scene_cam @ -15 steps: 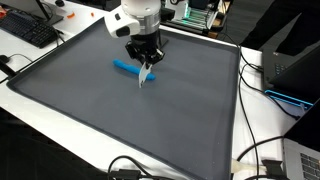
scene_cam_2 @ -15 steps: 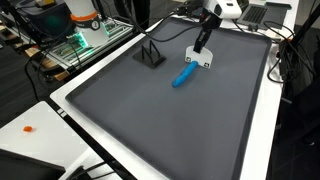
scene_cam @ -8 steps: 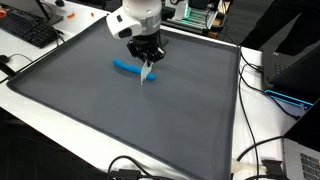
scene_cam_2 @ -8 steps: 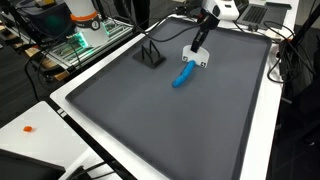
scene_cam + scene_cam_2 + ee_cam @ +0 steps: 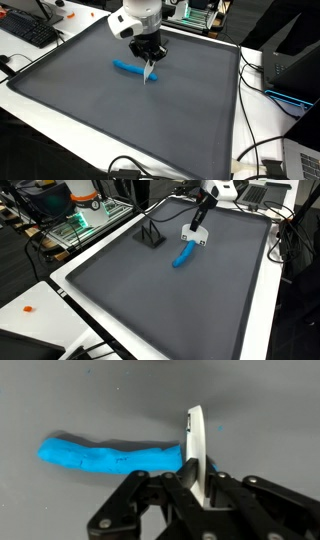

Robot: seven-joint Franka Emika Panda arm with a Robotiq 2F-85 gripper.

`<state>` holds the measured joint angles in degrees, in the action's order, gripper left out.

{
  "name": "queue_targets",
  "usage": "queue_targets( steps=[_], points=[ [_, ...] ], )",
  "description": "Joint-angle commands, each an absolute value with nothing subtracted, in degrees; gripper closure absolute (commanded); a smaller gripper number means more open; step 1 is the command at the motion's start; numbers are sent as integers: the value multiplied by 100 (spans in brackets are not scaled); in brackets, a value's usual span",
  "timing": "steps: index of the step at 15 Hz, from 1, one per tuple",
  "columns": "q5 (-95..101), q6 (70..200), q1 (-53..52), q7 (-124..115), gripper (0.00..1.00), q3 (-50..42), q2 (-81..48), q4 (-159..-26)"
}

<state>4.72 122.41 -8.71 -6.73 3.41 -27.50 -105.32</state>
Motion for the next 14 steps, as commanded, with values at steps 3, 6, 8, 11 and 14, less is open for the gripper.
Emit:
queue_targets(
  steps=[3,6,8,11,14],
  points=[
    [129,12288,-731,-375,98,441,-2515,-10694],
    [278,12277,-755,-456,98,354,-2427,-10642],
    [342,12277,-747,-471,98,314,-2358,-10613],
    [493,12283,-732,-500,98,230,-2276,-10584],
    [598,12298,-701,-507,98,174,-2251,-10580]
  ],
)
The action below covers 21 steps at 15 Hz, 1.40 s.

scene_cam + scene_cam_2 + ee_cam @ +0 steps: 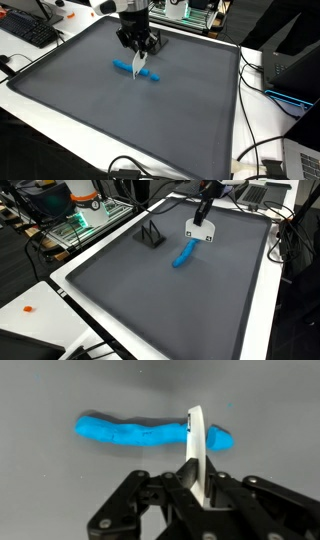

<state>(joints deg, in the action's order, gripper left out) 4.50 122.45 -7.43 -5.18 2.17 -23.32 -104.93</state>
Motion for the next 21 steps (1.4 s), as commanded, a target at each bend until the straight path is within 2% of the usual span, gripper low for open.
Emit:
queue_targets(
  steps=[1,21],
  points=[
    [606,12303,-686,-494,98,169,-2261,-10581],
    [887,12633,-705,-515,98,110,-2679,-10666]
  ],
)
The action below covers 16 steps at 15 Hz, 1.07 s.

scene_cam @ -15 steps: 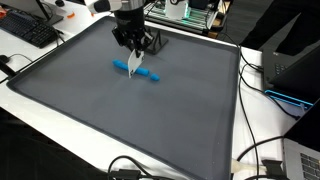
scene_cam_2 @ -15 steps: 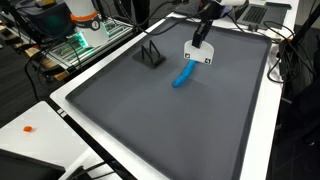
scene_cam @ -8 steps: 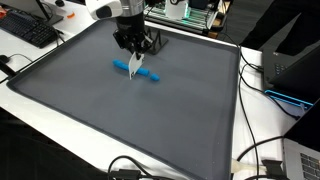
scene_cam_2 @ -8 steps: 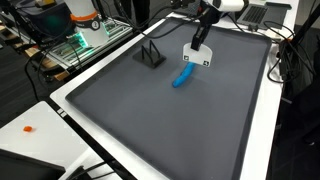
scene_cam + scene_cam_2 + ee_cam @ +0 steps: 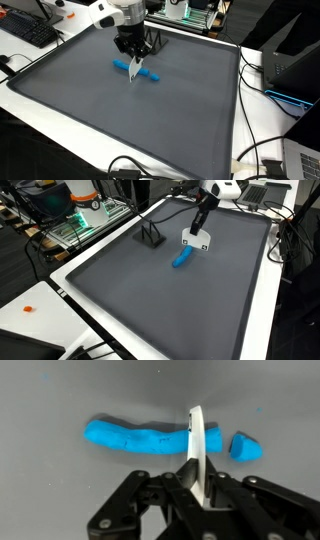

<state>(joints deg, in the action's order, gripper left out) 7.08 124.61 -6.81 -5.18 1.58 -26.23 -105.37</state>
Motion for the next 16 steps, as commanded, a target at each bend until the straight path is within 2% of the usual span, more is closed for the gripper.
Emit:
queue_targets(
  steps=[1,8,16],
  points=[
    [893,12659,-703,-515,98,114,-2687,-10700],
    [846,12897,-682,-524,98,121,-2691,-10948],
    [655,12561,-625,-383,98,203,-2726,-10951]
  ],
)
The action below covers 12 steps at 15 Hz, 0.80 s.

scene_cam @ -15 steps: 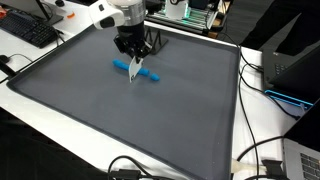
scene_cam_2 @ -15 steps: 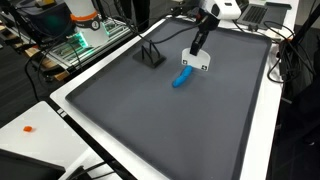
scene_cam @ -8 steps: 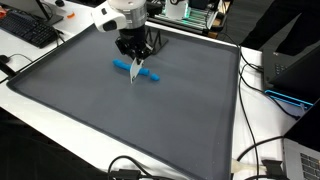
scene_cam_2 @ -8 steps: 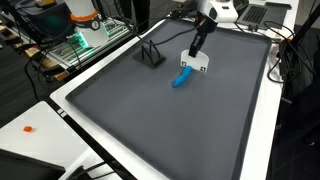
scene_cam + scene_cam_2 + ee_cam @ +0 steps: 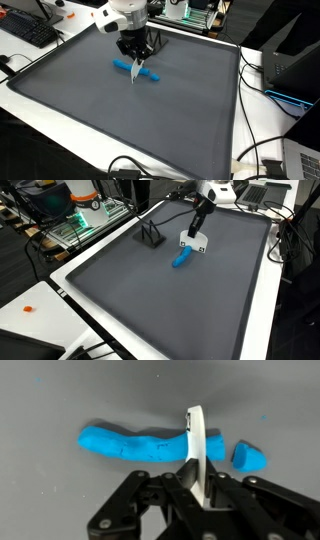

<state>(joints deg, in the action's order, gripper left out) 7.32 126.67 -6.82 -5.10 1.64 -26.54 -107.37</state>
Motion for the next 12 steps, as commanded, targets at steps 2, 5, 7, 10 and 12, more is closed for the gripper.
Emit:
queue_targets(
  steps=[2,5,7,10,12],
  points=[
    [558,12463,-601,-343,98,243,-2713,-10932],
    [428,12297,-582,-263,98,291,-2703,-10921],
    [350,12198,-578,-223,98,314,-2693,-10911],
    [323,12183,-590,-214,98,305,-2663,-10894],
    [457,12210,-630,-309,98,242,-2638,-10879]
  ],
)
